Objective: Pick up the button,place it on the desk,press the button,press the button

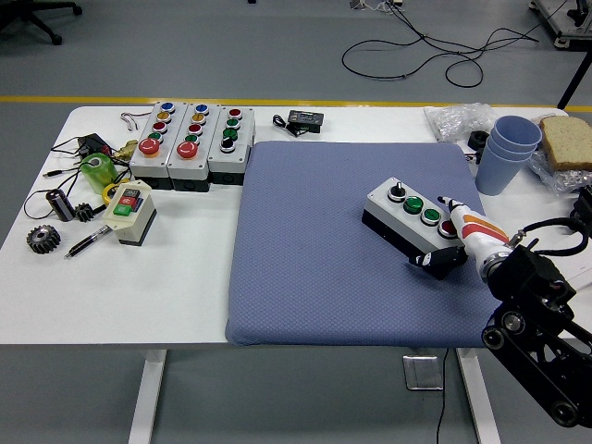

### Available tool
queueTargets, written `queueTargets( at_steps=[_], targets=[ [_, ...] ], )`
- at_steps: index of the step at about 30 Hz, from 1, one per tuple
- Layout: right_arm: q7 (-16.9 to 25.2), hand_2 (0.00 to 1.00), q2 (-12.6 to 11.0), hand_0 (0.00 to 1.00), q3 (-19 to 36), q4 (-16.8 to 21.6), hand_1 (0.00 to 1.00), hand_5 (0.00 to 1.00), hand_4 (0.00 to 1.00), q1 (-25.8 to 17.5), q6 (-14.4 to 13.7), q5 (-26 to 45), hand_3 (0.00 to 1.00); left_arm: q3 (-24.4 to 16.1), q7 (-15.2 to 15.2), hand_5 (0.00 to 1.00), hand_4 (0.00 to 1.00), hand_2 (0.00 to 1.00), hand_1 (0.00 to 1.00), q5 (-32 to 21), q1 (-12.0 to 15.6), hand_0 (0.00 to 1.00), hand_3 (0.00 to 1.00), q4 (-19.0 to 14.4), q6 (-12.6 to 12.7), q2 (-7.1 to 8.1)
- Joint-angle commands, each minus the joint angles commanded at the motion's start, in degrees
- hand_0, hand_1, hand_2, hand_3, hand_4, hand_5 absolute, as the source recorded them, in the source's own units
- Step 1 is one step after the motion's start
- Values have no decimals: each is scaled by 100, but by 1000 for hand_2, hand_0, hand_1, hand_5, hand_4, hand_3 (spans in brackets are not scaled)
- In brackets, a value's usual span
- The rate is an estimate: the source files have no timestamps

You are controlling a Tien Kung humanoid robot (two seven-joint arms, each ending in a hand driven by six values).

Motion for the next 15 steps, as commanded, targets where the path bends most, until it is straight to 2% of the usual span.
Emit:
queueTargets(
  at_steps=[1, 6, 7, 12, 13, 15],
  targets=[
    [0, 802, -5, 632, -4, -6, 635, 227, 986, 15, 32, -42, 982, 2, 0, 666, 341, 671, 632, -1, 0, 594, 541, 0, -1, 0],
    [0, 802, -41, 632, -67, 3, 635, 227, 986, 75, 57, -288, 982, 11, -2, 666, 341, 671, 632, -8, -1, 594, 541, 0, -3, 0],
    [0, 524, -53, 341, -84, 1, 362, 199, 906, 98, 40, -363, 642, 11, -4, 666, 341, 671, 632, -13, -1, 595, 541, 0, -2, 0],
    [0, 524, -90, 341, -177, -54, 362, 199, 906, 185, 131, -476, 642, 9, -2, 666, 341, 671, 632, -6, -1, 595, 541, 0, -3, 0],
    [0, 461, -99, 224, -190, -71, 260, 224, 871, 203, 183, -457, 563, 8, -2, 665, 341, 671, 632, -4, -1, 595, 541, 0, -3, 0],
    [0, 461, -120, 224, -211, -110, 260, 224, 871, 242, 332, -404, 563, 5, -2, 665, 341, 671, 632, -1, -1, 595, 541, 0, -3, 0]
  ],
)
